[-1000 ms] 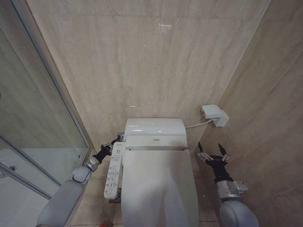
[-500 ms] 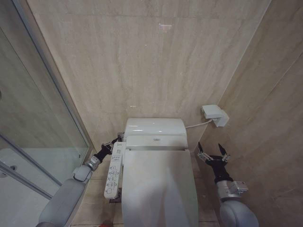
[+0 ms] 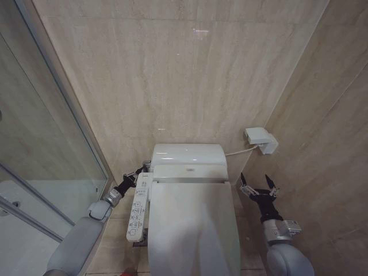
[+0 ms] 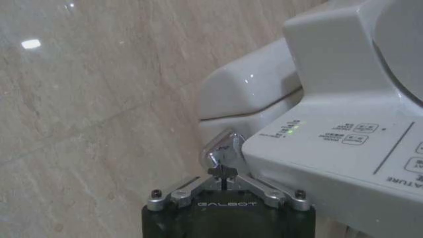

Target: Open the toilet lid, clean the toilet bowl with a toilet brush, close the toilet lid, and flush.

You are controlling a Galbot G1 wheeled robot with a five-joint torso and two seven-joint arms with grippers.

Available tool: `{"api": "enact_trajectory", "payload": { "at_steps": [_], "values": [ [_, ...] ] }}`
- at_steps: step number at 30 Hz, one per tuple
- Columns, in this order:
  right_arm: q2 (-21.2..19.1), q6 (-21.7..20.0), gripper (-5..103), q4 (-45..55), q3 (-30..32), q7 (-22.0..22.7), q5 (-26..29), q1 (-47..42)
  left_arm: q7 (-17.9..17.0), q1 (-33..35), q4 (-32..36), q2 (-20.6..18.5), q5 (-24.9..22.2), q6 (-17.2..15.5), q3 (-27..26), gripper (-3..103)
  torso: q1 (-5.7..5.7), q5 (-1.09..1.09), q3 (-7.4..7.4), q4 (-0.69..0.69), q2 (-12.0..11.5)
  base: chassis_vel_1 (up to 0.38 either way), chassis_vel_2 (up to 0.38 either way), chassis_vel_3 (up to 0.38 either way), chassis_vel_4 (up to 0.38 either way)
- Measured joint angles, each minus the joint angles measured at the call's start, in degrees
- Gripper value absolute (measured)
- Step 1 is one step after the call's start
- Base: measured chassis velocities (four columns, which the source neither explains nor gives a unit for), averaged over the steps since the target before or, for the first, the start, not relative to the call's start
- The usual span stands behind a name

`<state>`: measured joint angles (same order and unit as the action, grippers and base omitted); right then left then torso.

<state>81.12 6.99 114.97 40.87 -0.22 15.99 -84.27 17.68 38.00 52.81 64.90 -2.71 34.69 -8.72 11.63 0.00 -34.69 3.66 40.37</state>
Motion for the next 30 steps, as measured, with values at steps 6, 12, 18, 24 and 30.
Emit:
{"api": "enact_trajectory", "payload": {
  "at_steps": [6,12,18,24,30],
  "values": [
    [0.0,0.0,100,0.0,0.0,0.0,0.0,0.0,0.1,0.0,-0.1,0.3,0.0,0.0,-0.1,0,0.0,0.0,0.0,0.0,0.0,0.0,0.0,0.0,0.0],
    [0.0,0.0,100,0.0,0.0,0.0,0.0,0.0,0.4,0.0,-0.1,0.3,0.0,0.0,-0.3,0,0.0,0.0,0.0,0.01,0.0,0.0,0.0,0.0,0.0],
    [0.0,0.0,100,0.0,0.0,0.0,0.0,0.0,0.3,1.8,1.0,1.0,0.0,-0.2,-2.8,0,0.0,-0.01,0.0,0.06,0.0,0.0,0.0,0.0,0.0],
    [0.0,0.0,100,0.0,0.0,0.0,0.0,0.0,-3.1,8.0,5.4,1.7,-0.1,-2.0,-8.3,0,0.0,-0.02,0.0,0.02,0.0,0.0,0.0,0.0,0.0],
    [0.0,0.0,100,0.0,0.0,0.0,0.0,0.0,-5.7,14.8,12.3,1.5,-1.0,-3.4,-13.9,0,0.0,-0.02,0.0,-0.02,0.0,0.0,0.0,0.0,0.0]
  ]
}}
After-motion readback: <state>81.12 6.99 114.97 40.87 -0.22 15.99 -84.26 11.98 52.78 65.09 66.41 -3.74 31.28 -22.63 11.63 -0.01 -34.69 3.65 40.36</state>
